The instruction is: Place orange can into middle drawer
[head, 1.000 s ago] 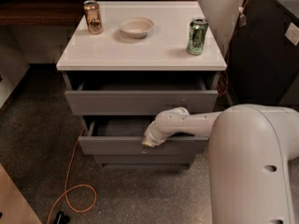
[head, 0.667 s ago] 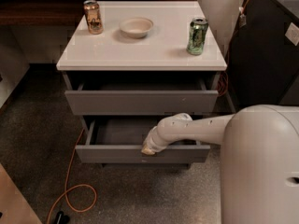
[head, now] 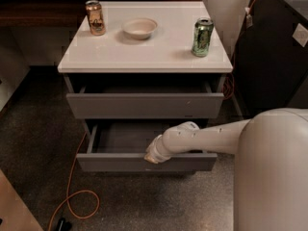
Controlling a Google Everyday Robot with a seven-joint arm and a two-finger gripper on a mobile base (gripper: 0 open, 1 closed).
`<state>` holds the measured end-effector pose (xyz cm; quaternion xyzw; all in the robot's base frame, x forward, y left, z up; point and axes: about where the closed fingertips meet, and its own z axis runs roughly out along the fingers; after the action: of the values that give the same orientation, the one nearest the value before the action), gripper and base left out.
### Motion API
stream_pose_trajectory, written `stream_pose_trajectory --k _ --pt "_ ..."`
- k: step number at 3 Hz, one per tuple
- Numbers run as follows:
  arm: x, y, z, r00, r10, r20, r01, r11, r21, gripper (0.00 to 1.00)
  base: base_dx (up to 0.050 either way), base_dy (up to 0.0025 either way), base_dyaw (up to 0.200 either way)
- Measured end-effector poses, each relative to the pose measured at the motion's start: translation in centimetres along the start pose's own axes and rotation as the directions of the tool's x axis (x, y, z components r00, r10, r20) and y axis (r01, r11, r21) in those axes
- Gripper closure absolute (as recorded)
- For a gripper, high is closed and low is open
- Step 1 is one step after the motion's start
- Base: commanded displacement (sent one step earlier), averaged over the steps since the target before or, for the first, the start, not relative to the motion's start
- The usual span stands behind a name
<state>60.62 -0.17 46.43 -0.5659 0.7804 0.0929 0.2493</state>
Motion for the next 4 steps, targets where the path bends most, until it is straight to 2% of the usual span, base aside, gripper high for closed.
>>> stream_pose_trajectory --k 1,2,3,4 --pt "0.6 1.5 -1.1 1.000 0.031 -0.002 -0.031 0.9994 0.013 1.00 0.000 0.00000 0.000" --pt "0.9 3.0 -3.8 0.997 0.075 0.001 -0.075 0.9960 0.049 0.86 0.000 0.00000 0.000" --pt "0.6 2.6 -5.3 0.995 0.096 0.005 -0.096 0.9929 0.069 0.64 0.000 0.00000 0.000" --pt "0.5 1.3 -5.8 0.995 0.103 -0.001 -0.103 0.9920 0.073 0.56 0.000 0.00000 0.000"
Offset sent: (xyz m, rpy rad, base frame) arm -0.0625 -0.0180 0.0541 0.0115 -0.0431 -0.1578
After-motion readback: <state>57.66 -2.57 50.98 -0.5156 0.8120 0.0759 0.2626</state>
